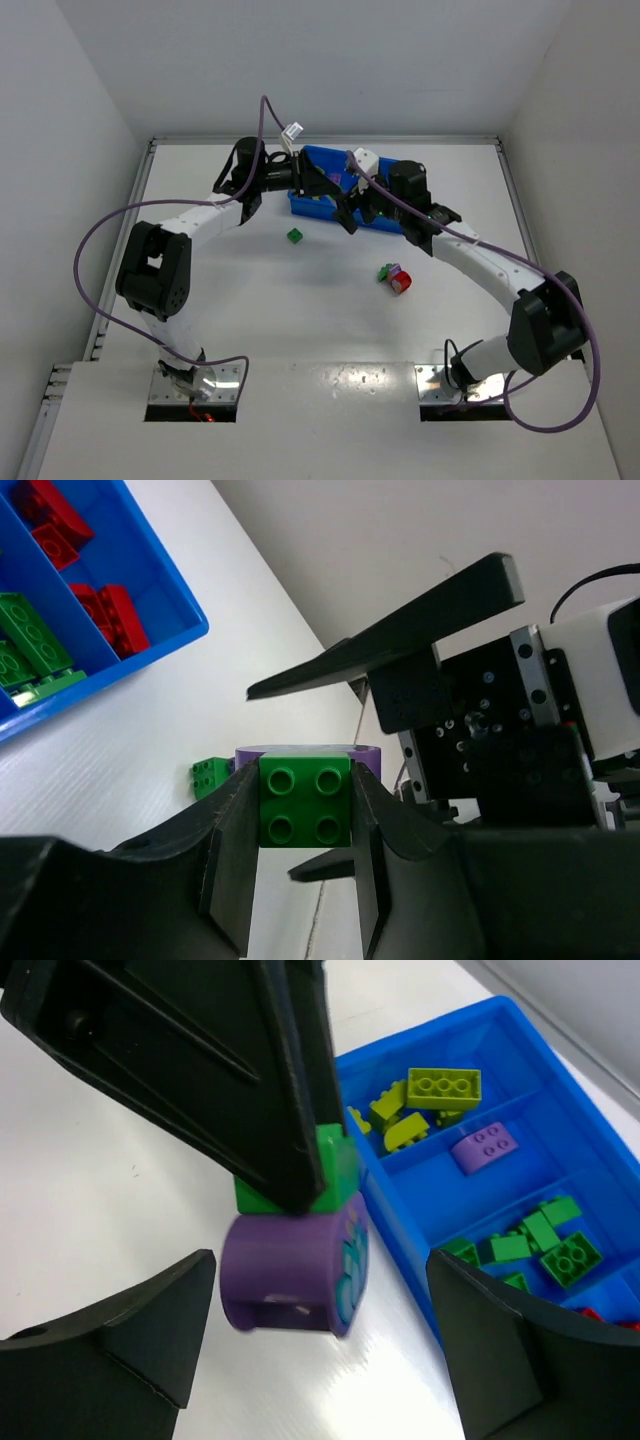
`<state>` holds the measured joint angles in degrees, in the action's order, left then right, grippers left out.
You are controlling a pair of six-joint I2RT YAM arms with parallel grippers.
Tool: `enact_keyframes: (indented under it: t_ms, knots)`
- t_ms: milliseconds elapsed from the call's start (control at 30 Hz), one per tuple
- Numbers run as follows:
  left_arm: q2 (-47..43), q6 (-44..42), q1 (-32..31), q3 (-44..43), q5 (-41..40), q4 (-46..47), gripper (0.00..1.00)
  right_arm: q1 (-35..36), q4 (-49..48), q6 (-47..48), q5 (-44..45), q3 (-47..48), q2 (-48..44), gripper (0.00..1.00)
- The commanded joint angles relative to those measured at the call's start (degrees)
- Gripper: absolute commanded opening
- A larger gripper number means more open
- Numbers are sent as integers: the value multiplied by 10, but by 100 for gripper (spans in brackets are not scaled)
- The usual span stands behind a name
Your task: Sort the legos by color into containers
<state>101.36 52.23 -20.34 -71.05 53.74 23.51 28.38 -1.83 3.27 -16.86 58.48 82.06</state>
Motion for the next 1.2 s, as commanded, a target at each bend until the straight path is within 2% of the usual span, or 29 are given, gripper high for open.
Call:
enact_keyframes:
  t_ms: [0,33,67,133,167,300,400,500,700,767,900,1067,1167]
  knots:
    - [-9,10,-4,-1,15,14,0,11,-27,8,-3,30,20,85]
    - [-9,10,-4,-7,15,14,0,12,-27,8,2,30,20,81]
    - [-9,10,-4,-7,20,14,0,12,-33,14,3,30,20,62]
    - [-14,10,-4,-7,20,14,0,12,-33,19,3,30,25,40]
    - [-14,3,-4,-2,20,14,0,12,-33,26,3,23,25,23]
    - [-20,-14,2,-1,4,3,0,12,-33,46,15,-5,-10,2]
    - [-14,-33,14,-19,-11,-9,0,4,-13,46,32,-35,-44,0]
    - [22,-55,20,-75,-27,-35,0,4,19,46,59,-80,-110,0]
    - [130,-101,2,-233,-73,-109,0,-4,118,33,102,-126,-227,0]
    - [176,-125,-19,-292,-79,-132,0,-34,139,20,118,-126,-241,0]
    - [238,-163,-55,-356,-119,-181,3,-89,147,-19,188,-115,-248,0]
    - [310,-194,-86,-435,-170,-211,7,-146,162,-64,168,-79,-230,0]
    - [340,-194,-91,-443,-183,-217,17,-166,176,-76,146,-58,-230,0]
